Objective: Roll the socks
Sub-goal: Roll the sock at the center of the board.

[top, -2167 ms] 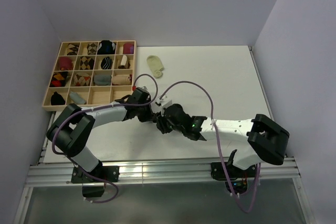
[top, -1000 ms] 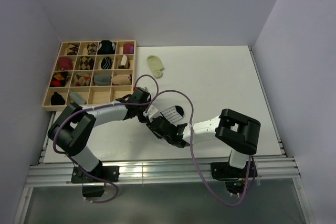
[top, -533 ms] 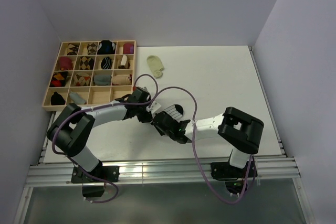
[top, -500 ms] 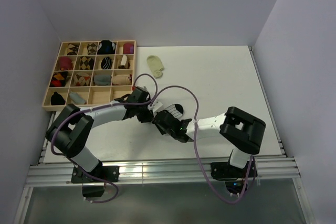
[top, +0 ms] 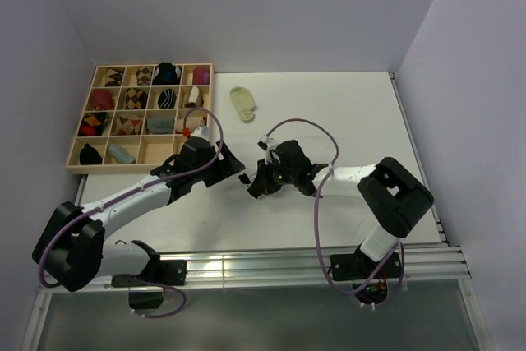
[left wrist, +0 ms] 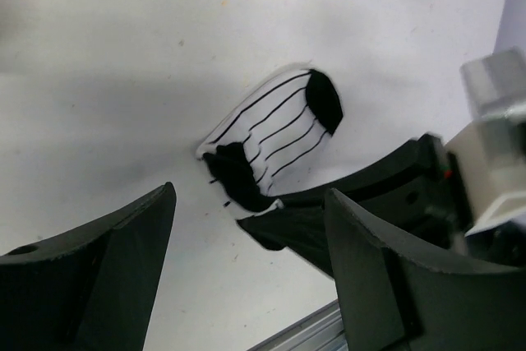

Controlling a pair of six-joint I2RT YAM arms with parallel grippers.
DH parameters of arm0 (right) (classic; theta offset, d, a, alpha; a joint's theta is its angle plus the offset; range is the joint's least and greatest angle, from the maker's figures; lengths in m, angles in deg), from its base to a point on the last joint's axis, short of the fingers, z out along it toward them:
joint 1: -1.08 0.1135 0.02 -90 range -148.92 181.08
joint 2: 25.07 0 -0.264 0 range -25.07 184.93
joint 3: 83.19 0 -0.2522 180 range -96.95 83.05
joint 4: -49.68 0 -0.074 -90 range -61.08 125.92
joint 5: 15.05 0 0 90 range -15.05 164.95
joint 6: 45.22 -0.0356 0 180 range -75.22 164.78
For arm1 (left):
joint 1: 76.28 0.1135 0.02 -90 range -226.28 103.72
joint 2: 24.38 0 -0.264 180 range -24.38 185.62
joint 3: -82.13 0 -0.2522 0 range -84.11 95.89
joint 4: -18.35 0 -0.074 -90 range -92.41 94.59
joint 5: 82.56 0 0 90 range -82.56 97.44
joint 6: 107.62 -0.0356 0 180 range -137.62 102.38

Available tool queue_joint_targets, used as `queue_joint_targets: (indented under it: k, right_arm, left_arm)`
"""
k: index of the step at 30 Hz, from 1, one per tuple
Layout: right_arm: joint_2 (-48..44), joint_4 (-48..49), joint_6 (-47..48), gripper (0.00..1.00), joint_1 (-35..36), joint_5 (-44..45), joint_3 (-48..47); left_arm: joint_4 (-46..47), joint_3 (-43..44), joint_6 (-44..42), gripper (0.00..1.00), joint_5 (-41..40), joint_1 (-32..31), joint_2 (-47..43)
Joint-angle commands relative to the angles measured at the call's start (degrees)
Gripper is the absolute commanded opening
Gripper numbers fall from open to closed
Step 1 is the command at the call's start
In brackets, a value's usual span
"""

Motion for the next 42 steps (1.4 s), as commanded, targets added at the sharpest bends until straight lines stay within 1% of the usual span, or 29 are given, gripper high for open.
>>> queue_joint_targets:
  k: [1, 2, 4, 7, 11, 13, 19, 25, 31, 32, 34, 36, 39, 40, 41, 42]
  right_arm:
    - [2.58, 6.2, -6.59, 0.0, -3.54, -13.85, 0.52]
    - [4.24, 7.16, -7.82, 0.0, -4.33, -16.64, 0.78]
    - [5.92, 11.37, -11.76, 0.0, -6.69, -19.56, 1.92]
    - [9.7, 16.04, -15.91, 0.0, -9.95, -24.13, 2.81]
    - [15.14, 21.13, -20.57, 0.0, -12.94, -26.77, 4.39]
    - [16.47, 23.25, -22.51, 0.0, -14.0, -27.74, 5.09]
    - [19.02, 21.32, -23.56, 0.0, -16.02, -27.13, 5.27]
    - [22.44, 25.09, -26.73, 0.0, -18.4, -28.53, 6.58]
    - [23.16, 25.19, -27.26, 0.0, -19.19, -28.8, 6.5]
    - [23.07, 24.75, -26.91, 0.0, -19.19, -28.71, 6.41]
    - [22.63, 23.96, -26.56, 0.0, -19.19, -28.27, 6.41]
    - [22.28, 22.04, -25.51, 0.02, -19.19, -27.92, 6.15]
    - [20.87, 20.81, -24.81, 0.1, -19.19, -27.66, 6.5]
    - [19.65, 20.27, -24.45, 0.16, -19.1, -27.22, 6.67]
    - [18.77, 19.66, -24.1, 0.19, -19.1, -26.96, 6.76]
    - [16.76, 17.3, -22.79, 0.26, -19.1, -26.43, 6.76]
  left_arm:
    - [4.18, -3.35, 2.32, 0.78, 1.84, 0.02, -0.02]
    - [5.92, -3.97, 2.68, 0.77, 2.37, 0.02, 0.24]
    - [7.6, -5.29, 3.55, 0.76, 3.68, 0.02, 0.94]
    - [8.66, -5.99, 4.17, 0.76, 4.3, -0.06, 2.0]
    - [12.0, -6.34, 5.4, 0.75, 5.71, -0.33, 5.59]
    - [12.62, -5.99, 6.19, 0.75, 5.97, -1.03, 7.18]
    - [13.68, -3.62, 6.37, 0.71, 6.06, -2.52, 12.45]
    - [13.33, -1.69, 5.58, 0.66, 5.36, -3.23, 15.53]
    - [11.92, 0.24, 4.7, 0.57, 4.22, -3.49, 19.4]
    - [10.7, 1.2, 4.44, 0.54, 3.87, -3.67, 20.62]
    - [9.38, 2.35, 3.74, 0.52, 2.82, -4.11, 21.77]
    - [8.06, 3.67, 3.04, 0.51, 2.29, -4.54, 23.53]
    - [4.9, 6.22, 2.16, 0.45, 0.27, -4.99, 26.25]
    - [2.71, 6.75, 1.8, 0.43, -0.26, -5.25, 26.96]
    - [1.73, 7.36, 1.71, 0.4, -0.96, -5.34, 28.18]
    - [0.68, 7.63, 1.28, 0.38, -1.06, -5.6, 28.72]
